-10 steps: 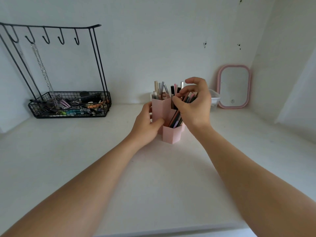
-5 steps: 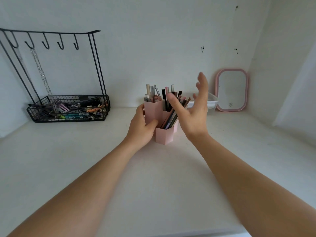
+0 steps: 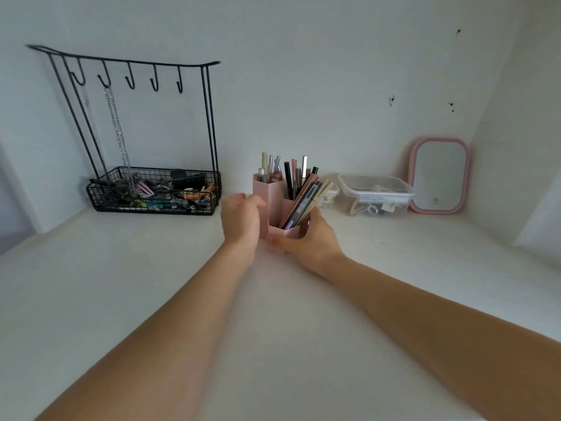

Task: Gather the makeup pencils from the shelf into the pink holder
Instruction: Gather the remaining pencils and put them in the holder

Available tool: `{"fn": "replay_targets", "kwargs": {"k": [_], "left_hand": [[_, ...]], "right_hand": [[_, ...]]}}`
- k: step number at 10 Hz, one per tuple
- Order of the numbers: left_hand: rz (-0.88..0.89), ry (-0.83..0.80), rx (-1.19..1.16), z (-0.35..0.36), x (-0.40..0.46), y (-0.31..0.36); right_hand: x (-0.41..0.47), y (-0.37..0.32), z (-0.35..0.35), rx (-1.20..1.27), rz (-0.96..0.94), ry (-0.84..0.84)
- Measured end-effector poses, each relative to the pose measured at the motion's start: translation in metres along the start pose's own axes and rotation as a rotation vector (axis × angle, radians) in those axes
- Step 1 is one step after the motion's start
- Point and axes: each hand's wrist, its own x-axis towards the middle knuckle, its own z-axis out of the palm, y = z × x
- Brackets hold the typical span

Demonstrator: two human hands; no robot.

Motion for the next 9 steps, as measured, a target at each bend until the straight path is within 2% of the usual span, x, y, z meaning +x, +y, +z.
{"fn": "replay_targets", "kwargs": {"k": [1,2,5,7,9], "left_hand": [[-0.018,0.138,0.022,-0.013,0.007,0.001],[-0.013,0.173,0.072,-0.02,0.017,-0.004],[0.013,0.233,0.035,-0.035,0.05,-0.018],[0.008,0.223,-0.009,-0.033,0.057,-0.023],[0.062,0.193,0.1,-0.03,0.057,-0.025]], "right_hand": [[0.013,-0.011,0.03,-0.06,0.016,0.045],[0.028,-0.024,0.058,-0.145,0.059,0.114],[0.086,-0.031,0.1,-0.041,0.161,0.213],[0.114,-0.029,0.104,-0.041,0.184,0.188],[0.116,-0.026,0.101,-0.029,0.178,0.173]]}}
